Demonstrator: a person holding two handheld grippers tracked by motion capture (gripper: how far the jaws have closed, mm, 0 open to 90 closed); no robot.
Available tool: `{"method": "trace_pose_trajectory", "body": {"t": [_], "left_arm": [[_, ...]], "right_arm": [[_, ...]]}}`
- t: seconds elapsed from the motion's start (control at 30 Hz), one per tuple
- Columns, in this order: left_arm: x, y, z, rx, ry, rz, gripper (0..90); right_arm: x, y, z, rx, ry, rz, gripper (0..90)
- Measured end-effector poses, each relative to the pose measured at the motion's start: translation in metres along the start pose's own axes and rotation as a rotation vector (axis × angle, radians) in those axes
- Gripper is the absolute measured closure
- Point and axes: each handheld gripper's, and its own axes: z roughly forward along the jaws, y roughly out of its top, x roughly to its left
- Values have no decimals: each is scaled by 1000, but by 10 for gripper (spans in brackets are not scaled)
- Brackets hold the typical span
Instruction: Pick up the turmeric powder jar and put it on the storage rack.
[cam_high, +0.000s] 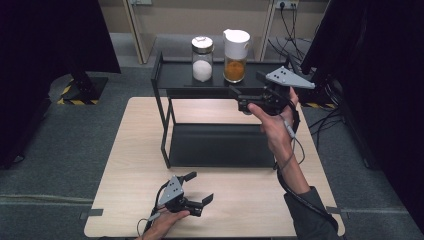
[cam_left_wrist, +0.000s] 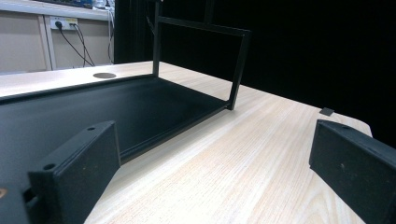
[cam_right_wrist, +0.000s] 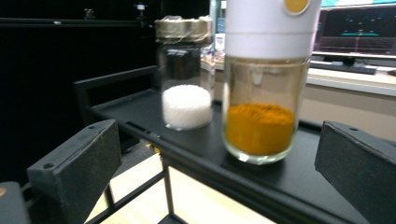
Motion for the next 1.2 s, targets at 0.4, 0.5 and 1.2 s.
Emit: {"method": "trace_pose_trajectory", "body": {"t": [0.4,0.5,1.2], "left_arm": [[0,0,0,3,2,0,13],[0,0,0,2,3,1,13],[-1,-1,0,-1,8,0,13]], "right_arm": [[0,-24,-16,-22,59,6,7],[1,-30,-18,-22,71,5,7],[13,-86,-37,-45,114,2,7]]}}
